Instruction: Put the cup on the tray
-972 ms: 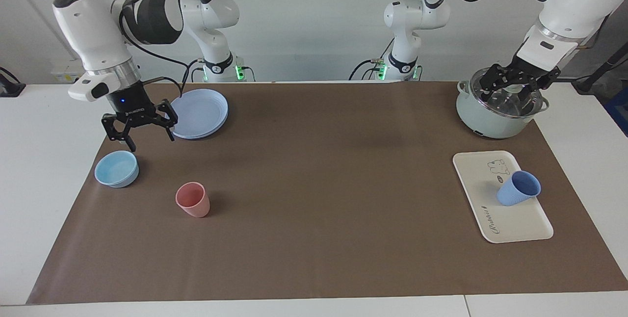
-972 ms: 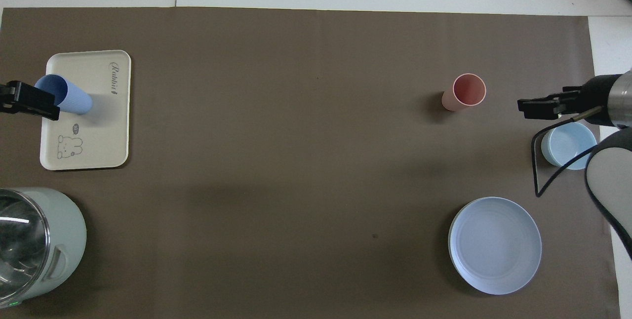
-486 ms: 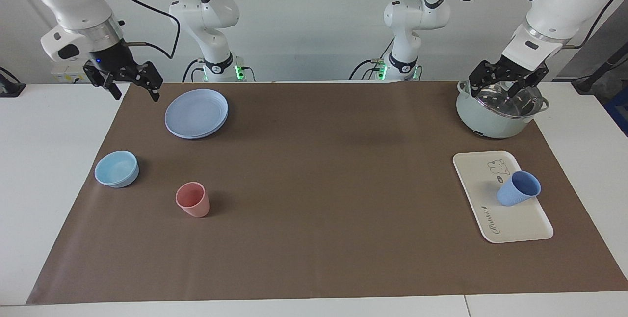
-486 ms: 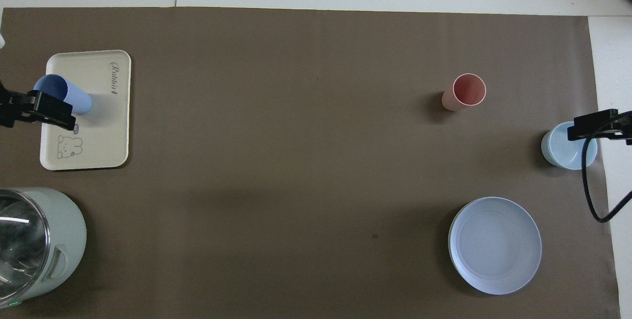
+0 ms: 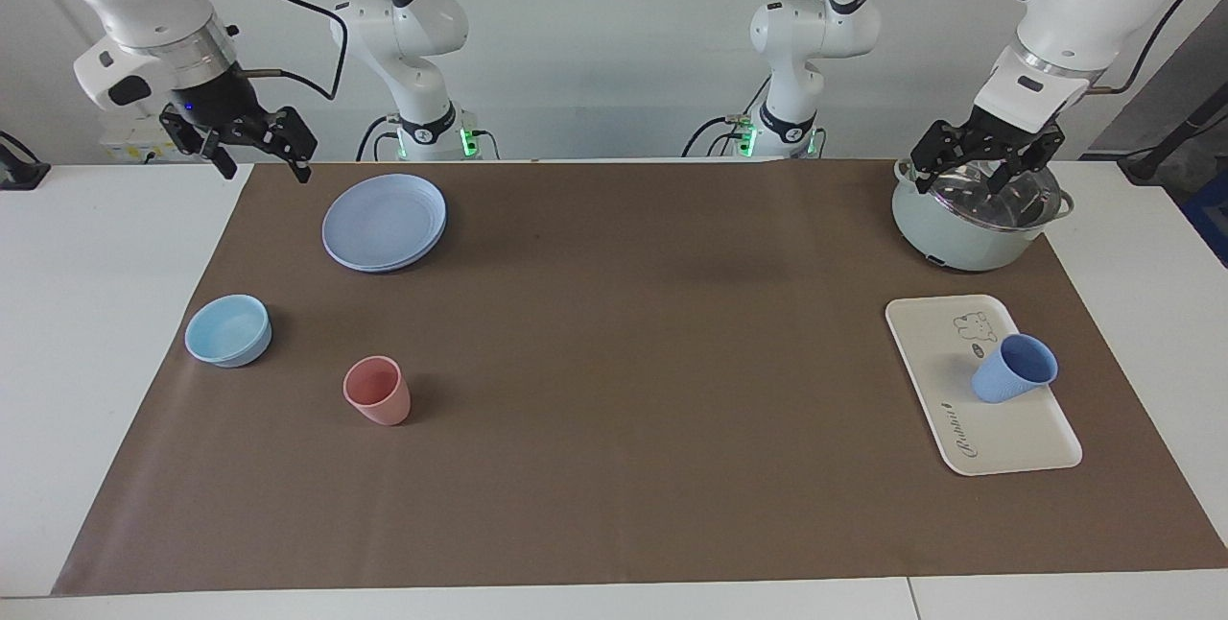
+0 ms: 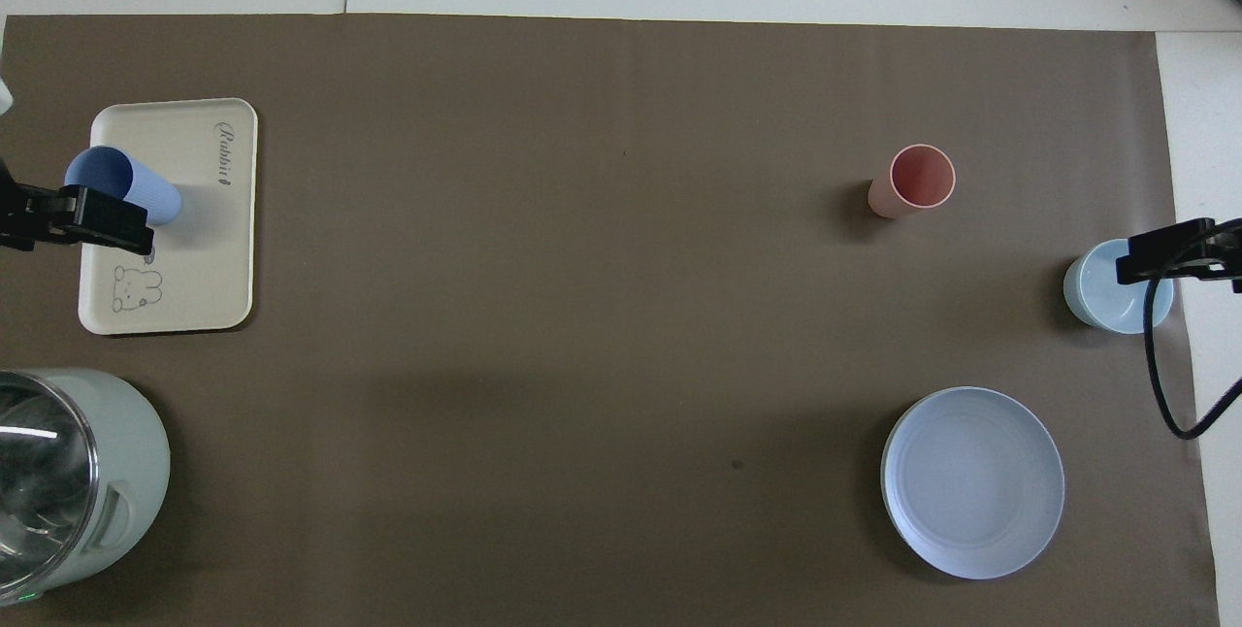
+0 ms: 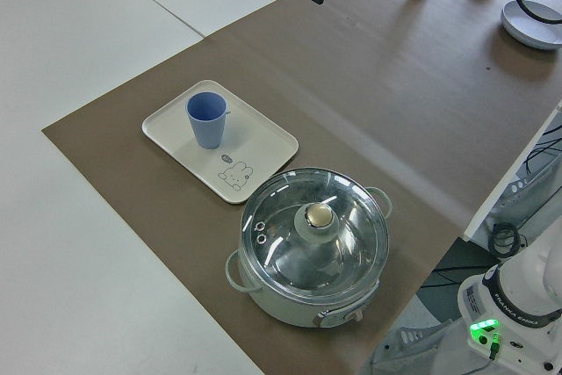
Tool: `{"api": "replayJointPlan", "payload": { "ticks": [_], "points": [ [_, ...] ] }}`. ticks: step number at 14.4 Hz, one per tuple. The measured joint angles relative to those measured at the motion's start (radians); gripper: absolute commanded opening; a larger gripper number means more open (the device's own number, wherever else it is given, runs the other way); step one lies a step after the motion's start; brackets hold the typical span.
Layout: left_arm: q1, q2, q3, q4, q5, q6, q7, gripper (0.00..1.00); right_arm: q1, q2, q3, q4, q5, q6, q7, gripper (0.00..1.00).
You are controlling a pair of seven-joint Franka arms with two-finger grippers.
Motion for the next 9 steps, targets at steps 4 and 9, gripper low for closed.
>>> {"api": "replayJointPlan", "payload": {
  "ticks": [4,9],
  "points": [
    [0.0,-0.004,-0.002,-0.013,0.0,0.0,0.0,1.0,0.009,0.0,0.004,0.002,0.0,-0.007,0.0,1.0],
    [0.0,-0.004,-0.004,-0.017,0.0,-0.035,0.0,1.0,0.024,0.0,0.008,0.002,0.0,-0.007,0.0,1.0]
  ]
}}
